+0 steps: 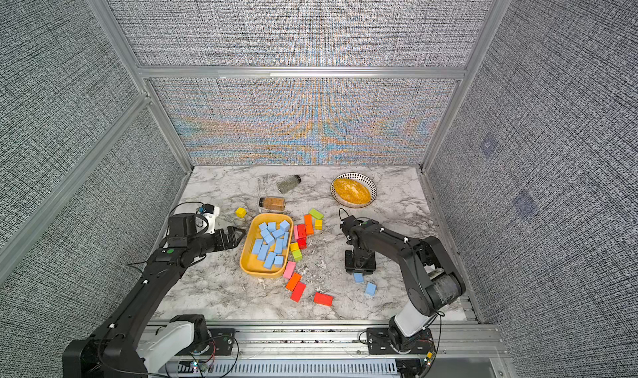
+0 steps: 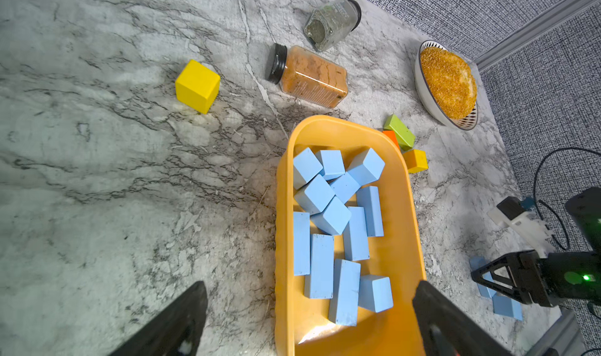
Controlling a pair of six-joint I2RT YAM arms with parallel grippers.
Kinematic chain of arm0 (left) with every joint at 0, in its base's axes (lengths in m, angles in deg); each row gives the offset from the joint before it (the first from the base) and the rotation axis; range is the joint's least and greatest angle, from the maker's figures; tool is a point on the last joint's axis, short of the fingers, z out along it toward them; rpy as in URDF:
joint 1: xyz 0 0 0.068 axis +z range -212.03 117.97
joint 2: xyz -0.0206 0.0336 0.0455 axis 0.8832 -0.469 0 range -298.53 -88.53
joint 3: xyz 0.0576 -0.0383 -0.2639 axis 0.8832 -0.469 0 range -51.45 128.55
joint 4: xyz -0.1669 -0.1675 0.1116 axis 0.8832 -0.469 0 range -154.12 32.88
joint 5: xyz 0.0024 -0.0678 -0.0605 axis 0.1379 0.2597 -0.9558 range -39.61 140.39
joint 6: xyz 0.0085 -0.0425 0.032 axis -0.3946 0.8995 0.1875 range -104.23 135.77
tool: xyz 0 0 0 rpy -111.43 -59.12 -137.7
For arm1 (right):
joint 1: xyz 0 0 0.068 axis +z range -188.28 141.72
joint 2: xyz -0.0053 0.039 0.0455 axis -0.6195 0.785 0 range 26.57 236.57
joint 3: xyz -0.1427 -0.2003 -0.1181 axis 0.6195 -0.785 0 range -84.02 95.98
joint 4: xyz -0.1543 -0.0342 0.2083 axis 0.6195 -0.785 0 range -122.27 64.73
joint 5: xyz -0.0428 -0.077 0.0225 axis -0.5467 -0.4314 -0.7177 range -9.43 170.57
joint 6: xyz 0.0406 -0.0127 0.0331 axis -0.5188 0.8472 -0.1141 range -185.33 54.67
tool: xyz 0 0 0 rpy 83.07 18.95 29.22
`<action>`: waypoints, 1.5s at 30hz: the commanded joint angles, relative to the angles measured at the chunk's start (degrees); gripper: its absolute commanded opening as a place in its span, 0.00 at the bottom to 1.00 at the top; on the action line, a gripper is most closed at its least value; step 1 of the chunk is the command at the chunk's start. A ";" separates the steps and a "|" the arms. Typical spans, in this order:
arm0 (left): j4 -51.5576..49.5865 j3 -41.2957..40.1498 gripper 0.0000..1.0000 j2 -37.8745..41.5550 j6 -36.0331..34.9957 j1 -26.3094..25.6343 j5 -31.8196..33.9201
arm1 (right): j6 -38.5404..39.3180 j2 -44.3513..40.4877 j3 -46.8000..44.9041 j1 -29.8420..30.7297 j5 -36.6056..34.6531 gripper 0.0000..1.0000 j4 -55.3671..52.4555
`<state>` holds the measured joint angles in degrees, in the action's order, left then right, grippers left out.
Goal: Pick out the blue building blocks
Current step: Pick up the building block from the center of the board, then place the building block in the storage box.
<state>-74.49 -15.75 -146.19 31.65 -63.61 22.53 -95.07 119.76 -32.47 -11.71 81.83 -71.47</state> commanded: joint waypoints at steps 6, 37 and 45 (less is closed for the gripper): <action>3.24 -4.24 1.00 6.53 -1.08 0.99 -1.35 | 0.62 -1.77 0.25 0.15 1.31 0.20 1.72; 5.36 6.41 1.00 4.51 -57.52 -14.01 -21.44 | -3.99 -4.74 20.13 14.13 43.04 0.17 44.68; 9.34 5.82 1.00 4.32 -56.75 -15.37 -21.36 | -4.87 -2.40 20.87 16.28 47.25 0.17 45.57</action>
<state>-68.30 -10.05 -141.76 -24.92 -78.80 0.96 -99.15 116.98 -12.19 4.29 126.22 -28.08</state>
